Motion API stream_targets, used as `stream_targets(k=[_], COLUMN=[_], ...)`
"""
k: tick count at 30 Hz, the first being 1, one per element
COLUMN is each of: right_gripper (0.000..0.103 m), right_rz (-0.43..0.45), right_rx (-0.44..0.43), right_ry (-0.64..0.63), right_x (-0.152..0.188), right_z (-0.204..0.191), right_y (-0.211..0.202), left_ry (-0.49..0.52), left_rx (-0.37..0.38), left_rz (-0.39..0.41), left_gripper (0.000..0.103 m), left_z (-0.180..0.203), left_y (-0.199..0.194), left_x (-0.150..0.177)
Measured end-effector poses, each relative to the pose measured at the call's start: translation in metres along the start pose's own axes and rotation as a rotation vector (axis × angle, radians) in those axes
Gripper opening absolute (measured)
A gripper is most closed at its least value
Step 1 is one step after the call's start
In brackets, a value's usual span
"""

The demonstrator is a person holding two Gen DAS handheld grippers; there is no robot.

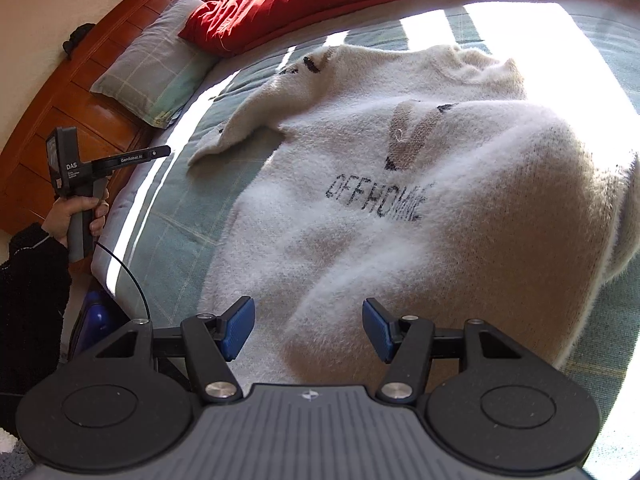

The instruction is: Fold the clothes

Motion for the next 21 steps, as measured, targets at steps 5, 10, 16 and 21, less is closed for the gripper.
stream_targets(k=[5, 10, 16, 21], right_gripper=[0.065, 0.065, 0.067, 0.067], right_rz=[0.016, 0.042, 0.059, 0.056], right_rx=[-0.002, -0.001, 0.011, 0.018], right_ry=[-0.01, -0.026, -0.006, 0.02], right_x=[0.01, 0.019, 0.027, 0.031], right_z=[-0.007, -0.012, -0.007, -0.001], right_y=[-0.011, -0.028, -0.038, -0.037], left_ry=[-0.067, -0.175, -0.272, -0.301], left_rx=[0.246, 0.382, 0.431, 0.484], left_rz=[-0.136, -0.234, -0.246, -0.201], left_gripper=[0.047, 0.042, 0.04, 0.04], left_z=[0.051, 0.082, 0.083, 0.081], left_y=[0.001, 0.004, 0.015, 0.032], left_x=[0.062, 0.119, 0.145, 0.126])
Point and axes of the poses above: each gripper's, at about its wrist camera, not at the fingertips, and y roughly the way its jaws point, z to its right, x to its underside, the point moved 4 cm from there along y, roughly the way its jaws point, and after that the axes turned 9 degrees about x, right-handed, at the moved point
